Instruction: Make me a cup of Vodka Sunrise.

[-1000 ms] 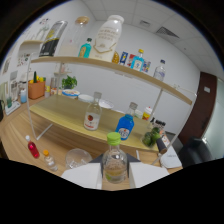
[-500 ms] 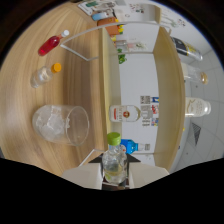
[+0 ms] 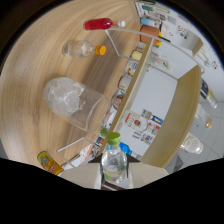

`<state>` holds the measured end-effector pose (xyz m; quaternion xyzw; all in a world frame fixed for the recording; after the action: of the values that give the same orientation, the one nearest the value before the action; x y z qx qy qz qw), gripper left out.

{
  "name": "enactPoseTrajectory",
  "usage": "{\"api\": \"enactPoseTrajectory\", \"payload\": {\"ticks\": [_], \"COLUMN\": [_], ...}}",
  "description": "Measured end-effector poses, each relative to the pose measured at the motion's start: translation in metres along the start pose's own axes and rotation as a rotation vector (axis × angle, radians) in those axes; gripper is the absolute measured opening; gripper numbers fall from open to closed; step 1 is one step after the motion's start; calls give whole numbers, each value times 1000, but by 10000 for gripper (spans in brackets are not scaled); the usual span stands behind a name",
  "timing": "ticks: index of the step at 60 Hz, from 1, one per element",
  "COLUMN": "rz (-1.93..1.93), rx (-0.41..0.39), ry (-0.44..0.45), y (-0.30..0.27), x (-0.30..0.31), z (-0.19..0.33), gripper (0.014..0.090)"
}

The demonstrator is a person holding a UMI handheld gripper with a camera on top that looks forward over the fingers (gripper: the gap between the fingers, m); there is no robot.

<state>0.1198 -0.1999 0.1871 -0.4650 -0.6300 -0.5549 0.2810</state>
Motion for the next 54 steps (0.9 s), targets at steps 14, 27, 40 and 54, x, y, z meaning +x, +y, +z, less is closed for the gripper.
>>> {"api": "enactPoseTrajectory", "payload": {"ticks": [14,27,40,54], "rz": [374,1101,1733,1981], "rx": [16,91,198,111], "ry": [9,-18,-132,-315], "y": [12,25,12,-13], "x": [20,46,12,-79], "z": [-7,-12,1,35], "gripper": [358,361,360,357]}}
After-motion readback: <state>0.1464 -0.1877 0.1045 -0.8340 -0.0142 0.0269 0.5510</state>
